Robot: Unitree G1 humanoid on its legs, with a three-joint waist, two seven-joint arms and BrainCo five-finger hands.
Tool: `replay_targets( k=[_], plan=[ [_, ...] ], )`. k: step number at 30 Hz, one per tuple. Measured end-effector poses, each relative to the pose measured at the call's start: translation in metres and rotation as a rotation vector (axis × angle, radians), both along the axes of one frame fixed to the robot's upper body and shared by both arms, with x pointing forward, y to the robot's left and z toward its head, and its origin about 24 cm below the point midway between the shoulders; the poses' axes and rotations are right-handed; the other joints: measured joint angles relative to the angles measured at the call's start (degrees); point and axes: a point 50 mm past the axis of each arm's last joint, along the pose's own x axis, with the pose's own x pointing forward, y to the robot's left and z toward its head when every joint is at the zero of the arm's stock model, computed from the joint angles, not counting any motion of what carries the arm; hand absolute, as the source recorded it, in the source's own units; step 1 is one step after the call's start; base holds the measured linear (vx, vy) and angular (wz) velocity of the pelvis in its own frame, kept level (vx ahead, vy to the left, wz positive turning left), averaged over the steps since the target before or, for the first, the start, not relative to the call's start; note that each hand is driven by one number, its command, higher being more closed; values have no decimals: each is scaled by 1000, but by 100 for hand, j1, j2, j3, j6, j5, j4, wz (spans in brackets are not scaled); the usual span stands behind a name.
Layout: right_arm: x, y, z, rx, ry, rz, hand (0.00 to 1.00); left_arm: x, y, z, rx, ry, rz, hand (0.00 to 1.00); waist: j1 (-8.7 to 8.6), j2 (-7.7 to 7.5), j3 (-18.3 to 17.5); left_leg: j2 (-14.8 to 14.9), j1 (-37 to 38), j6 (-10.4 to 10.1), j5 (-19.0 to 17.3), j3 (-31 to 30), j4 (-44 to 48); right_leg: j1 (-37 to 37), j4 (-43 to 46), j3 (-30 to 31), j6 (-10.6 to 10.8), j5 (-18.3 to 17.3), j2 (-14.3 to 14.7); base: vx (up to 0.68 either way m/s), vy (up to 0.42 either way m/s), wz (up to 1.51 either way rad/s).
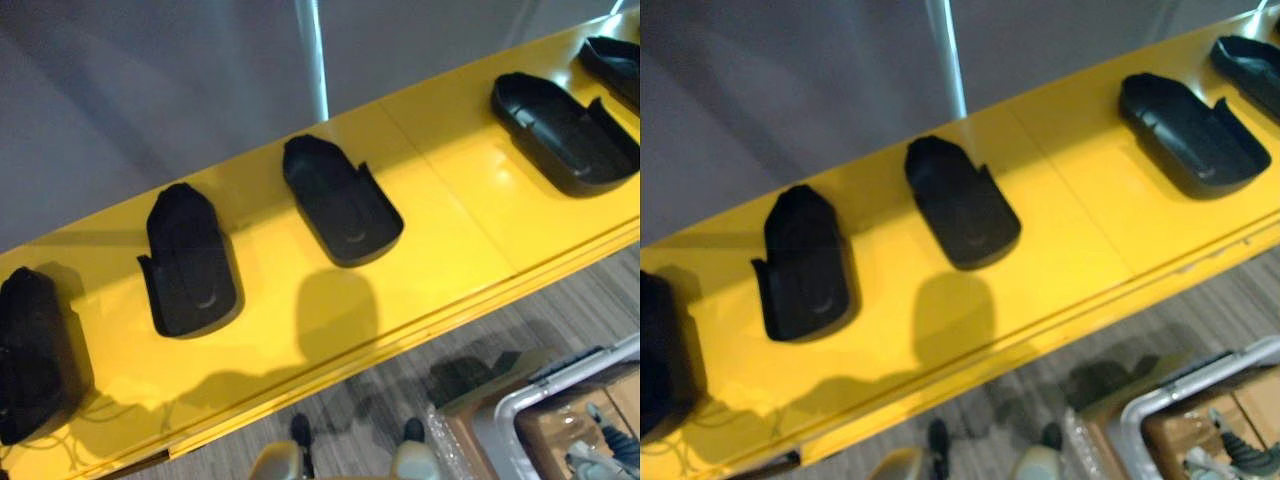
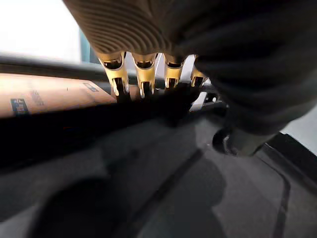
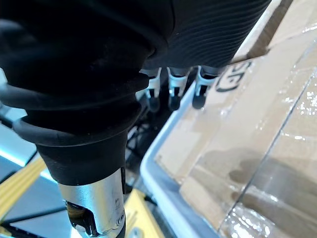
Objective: Walk over and take plastic housings, then place them on the shelf
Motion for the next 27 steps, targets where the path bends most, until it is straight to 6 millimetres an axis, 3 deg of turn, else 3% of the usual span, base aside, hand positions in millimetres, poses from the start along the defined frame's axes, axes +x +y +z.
replay_targets(
  k=[2, 5, 8, 9, 12, 14, 19, 22, 25, 27],
  plan=[
    [-1, -2, 1, -1, -8, -2, 0, 4, -3, 3, 51, -36, 20, 0, -3, 17, 11, -3, 1, 8, -7, -3, 1, 1, 3, 0, 0, 0, -4, 0, 0, 0],
    [-1, 2, -1, 0, -19, 1, 0, 14, -4, 30, 210, -181, 86, 0, -5, 42, 26, -3, 13, 11, -11, -19, 6, 16, 13, -7, 0, 0, -4, -7, 3, 1],
    [-5, 16, -11, 26, -18, -3, 0, 32, -13, 80, 421, -435, 126, 0, 23, 59, 28, -10, 31, 11, -10, -107, 7, 93, 11, -68, -9, -10, -1, -30, 7, 11],
    [-7, 23, -15, 34, -4, 0, 0, 38, -23, 103, 508, -550, 103, 0, 34, 59, 28, -17, 26, 12, -9, -148, 3, 115, 6, -92, -12, -12, -2, -15, 5, 12],
    [-6, 35, -21, 40, 14, 20, 0, 42, -49, 146, 667, -767, 47, 0, 59, 60, 13, -25, 34, 13, -7, -184, 2, 160, -10, -132, -11, -11, -2, -3, 8, 7],
    [-3, 40, -21, 38, 5, 30, 0, 37, -57, 160, 742, -834, 51, 0, 55, 71, -7, -25, 33, 12, -5, -212, 0, 177, -16, -166, -10, -11, 0, 12, 0, 8],
    [-3, 50, -26, 33, 54, 85, 0, 31, -70, 155, 779, -906, 4, 0, 67, 21, -351, -27, 50, 10, -6, -374, -3, 367, -106, -360, -10, -9, 14, 36, -5, 19],
    [-2, 56, -30, 52, 54, 90, 0, 31, -84, 141, 617, -939, -138, 0, 167, -72, -572, -37, 57, 10, -5, -443, -4, 412, -117, -393, -12, -8, 9, 5, 5, 10],
    [-6, 66, -36, 84, 60, 84, 0, 23, -100, 104, 342, -933, -229, 0, 213, -153, -668, -59, 147, 8, -7, -483, -12, 563, -182, -418, -13, -8, -1, -36, 10, 6],
    [-10, 73, -41, 107, 85, 83, 0, 13, -111, 64, 127, -872, -255, 0, 246, -205, -753, -61, 141, -11, 8, -493, -26, 577, -222, -423, -13, -8, 5, -60, -3, 3]
  ],
)
